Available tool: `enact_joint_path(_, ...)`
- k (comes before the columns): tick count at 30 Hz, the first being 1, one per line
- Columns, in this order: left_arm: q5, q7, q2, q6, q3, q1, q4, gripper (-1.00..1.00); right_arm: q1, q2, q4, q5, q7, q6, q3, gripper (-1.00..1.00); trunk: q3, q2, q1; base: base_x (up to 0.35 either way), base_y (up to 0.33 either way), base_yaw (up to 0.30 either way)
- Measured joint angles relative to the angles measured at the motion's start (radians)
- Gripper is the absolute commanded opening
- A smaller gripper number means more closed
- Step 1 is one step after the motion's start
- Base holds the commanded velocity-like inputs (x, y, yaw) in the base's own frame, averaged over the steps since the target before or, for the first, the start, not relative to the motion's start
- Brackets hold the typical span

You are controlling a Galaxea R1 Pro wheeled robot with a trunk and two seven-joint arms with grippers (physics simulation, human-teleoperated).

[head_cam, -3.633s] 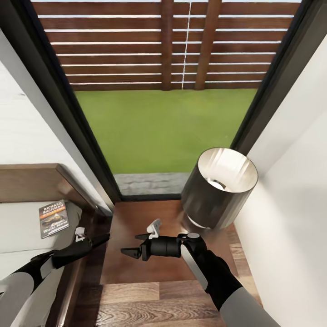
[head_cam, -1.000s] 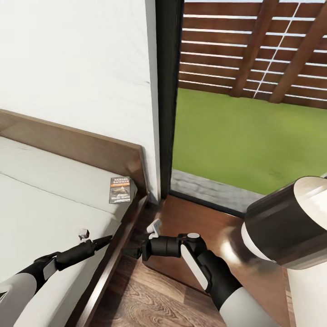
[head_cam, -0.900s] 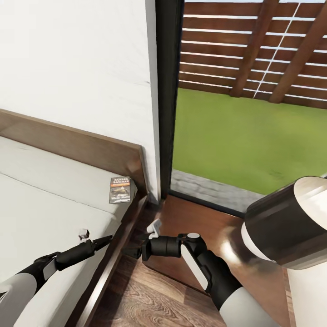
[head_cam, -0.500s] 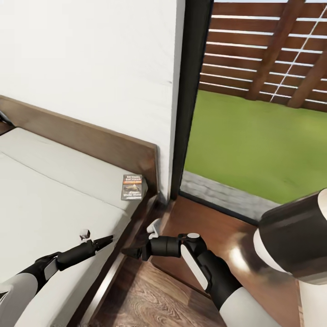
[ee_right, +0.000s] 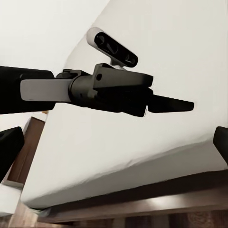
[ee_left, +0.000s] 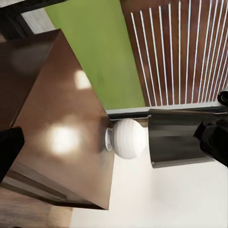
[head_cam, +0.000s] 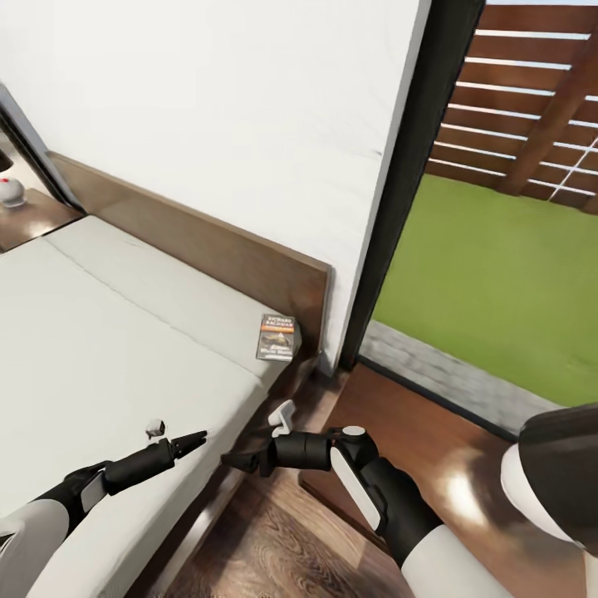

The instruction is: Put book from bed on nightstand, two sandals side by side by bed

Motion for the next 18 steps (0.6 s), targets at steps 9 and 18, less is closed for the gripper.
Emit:
enact_joint_path(9, 0.000, 0.000, -0.001, 0.000, 0.000, 0.000, 0.000, 1.00, 0.000, -0.001, -0.001, 0.000, 0.001, 0.000, 0.000, 1.00, 0.000, 0.000, 0.000, 0.000, 0.000, 0.268)
enact_joint_path(18, -0.001, 0.000, -0.002, 0.000, 0.000, 0.000, 0.000, 1.00, 0.000, -0.001, -0.002, 0.000, 0.000, 0.000, 0.000, 1.00, 0.000, 0.000, 0.000, 0.000, 0.000, 0.032)
